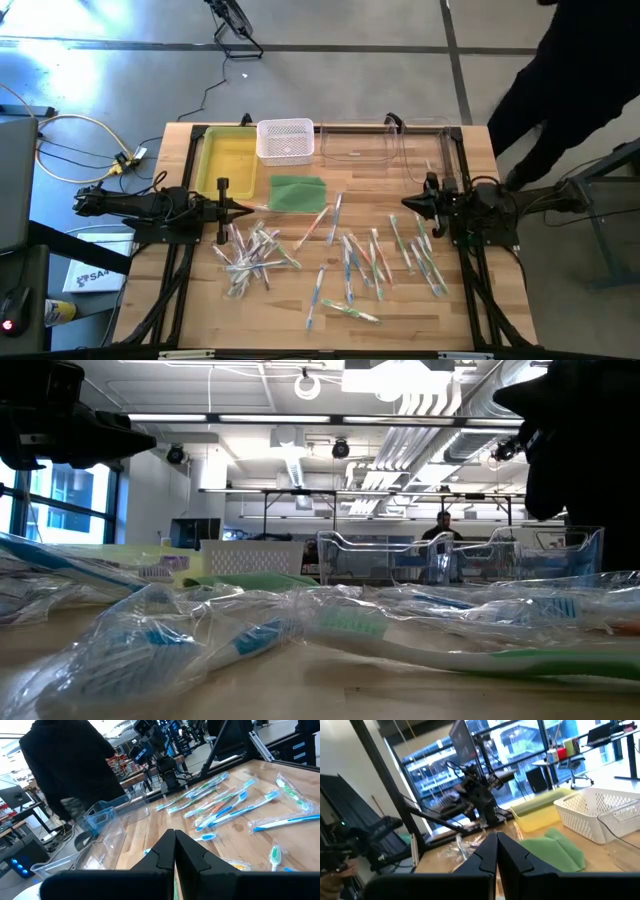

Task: Pick & Place Toothbrushes
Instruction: Put the green toothbrush into the right transparent bin

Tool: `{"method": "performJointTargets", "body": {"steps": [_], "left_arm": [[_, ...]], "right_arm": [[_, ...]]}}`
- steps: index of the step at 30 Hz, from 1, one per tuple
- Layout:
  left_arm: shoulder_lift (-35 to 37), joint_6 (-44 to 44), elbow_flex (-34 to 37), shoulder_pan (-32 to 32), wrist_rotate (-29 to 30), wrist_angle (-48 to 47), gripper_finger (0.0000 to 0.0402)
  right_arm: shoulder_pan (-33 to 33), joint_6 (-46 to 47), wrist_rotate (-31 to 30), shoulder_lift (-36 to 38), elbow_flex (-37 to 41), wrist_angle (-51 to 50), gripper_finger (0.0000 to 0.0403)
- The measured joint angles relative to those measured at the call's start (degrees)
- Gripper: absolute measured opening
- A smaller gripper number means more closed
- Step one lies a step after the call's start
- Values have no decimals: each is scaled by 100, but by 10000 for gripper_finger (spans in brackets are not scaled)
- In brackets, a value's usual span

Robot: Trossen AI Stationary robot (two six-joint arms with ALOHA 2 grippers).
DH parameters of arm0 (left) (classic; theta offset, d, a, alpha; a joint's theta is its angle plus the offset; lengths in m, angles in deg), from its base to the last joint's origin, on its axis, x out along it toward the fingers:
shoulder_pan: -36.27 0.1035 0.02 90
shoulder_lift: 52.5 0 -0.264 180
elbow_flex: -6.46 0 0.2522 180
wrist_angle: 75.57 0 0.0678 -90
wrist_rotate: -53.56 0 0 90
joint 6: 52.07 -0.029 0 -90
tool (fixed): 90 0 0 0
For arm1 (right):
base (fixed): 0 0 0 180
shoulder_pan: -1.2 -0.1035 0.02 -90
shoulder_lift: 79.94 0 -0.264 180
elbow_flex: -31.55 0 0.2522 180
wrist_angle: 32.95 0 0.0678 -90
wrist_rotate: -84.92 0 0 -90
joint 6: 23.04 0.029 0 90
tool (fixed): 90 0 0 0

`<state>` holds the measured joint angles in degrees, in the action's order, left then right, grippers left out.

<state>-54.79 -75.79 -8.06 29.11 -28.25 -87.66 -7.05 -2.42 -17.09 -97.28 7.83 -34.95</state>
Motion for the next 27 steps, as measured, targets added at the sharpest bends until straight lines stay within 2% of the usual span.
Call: {"method": "performJointTargets", "body": {"steps": [12, 21, 27], "left_arm": [[1, 2, 0, 2, -2, 0, 3], [0, 35, 0, 0, -2, 0, 3], [0, 39, 0, 0, -2, 0, 3]], "right_arm": [[-131, 191, -145, -1682, -1413, -731, 2], [-956, 469, -1306, -2458, -2373, -1190, 2], [-1490, 1134, -2284, -3046, -3098, -2337, 2]]}}
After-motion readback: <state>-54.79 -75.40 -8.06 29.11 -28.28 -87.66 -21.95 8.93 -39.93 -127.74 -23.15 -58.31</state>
